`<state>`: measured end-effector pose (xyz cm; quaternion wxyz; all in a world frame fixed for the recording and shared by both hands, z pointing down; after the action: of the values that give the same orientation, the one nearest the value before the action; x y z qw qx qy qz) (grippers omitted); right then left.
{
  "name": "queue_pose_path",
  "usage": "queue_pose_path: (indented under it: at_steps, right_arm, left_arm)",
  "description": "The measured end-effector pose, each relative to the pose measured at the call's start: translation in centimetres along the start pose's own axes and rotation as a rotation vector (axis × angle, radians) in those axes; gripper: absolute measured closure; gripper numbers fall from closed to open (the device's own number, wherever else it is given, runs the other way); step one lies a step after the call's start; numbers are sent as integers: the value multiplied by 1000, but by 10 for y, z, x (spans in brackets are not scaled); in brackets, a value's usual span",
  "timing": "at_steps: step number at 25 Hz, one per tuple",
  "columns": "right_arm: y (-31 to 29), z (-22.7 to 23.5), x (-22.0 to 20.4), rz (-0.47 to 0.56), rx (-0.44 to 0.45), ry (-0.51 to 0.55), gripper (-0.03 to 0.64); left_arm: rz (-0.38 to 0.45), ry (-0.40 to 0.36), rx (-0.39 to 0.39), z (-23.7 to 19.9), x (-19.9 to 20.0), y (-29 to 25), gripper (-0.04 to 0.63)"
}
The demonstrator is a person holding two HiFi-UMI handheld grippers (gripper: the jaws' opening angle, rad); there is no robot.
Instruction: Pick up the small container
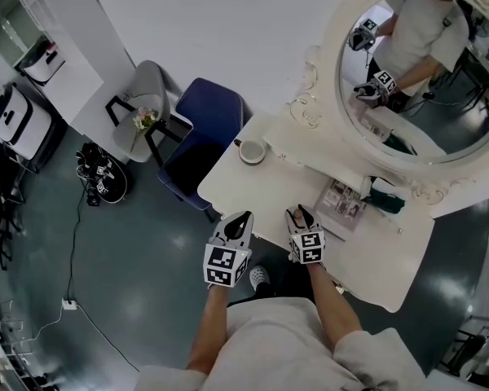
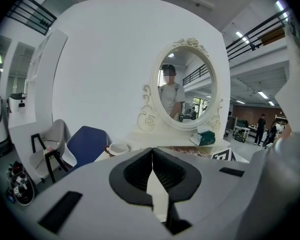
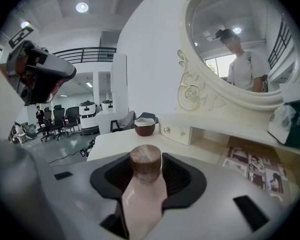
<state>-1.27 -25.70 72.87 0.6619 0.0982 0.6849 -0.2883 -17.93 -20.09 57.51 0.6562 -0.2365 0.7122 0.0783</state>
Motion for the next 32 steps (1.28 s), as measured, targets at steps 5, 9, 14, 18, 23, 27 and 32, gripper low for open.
queue_pose_path:
  at_steps: [5,9,14,18,23,27,32]
  right_arm:
    - [5,-4,2,1,-40,19,478]
    - [6,-6,2,-5,-62,7,483]
    - [9,-7,2,-21,-71,-15,485]
    - [11,-11,3,-21,-55,-32,485]
    - [14,-13,5,-31,-52,-43,485]
    - [16,-13,12,-18,-55,-43,485]
    - [20,-7,23,-4,-70,-72,485]
  left_arm:
    - [11,2,19,-5,3,5,566]
    - [12,10,33,-6,1,9,566]
    - [9,14,34,-4,-3,10,566]
    - [9,15,33,-3,-3,11,566]
    - [6,17,36,-4,-4,12,566]
    - [8,18,37,-5,-4,12,566]
    - [14,22,45,-7,-3,11,566]
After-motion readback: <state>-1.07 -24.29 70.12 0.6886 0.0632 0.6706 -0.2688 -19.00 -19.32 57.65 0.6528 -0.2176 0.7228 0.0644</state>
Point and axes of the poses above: the fingertips, and each gripper's own axes: y backward along the fingers, z to its right, x out of its top, the point moved 4 cm from there along y, backward along the fingers, and after that the axes turned 11 degrees about z, right-handed, at the moved point
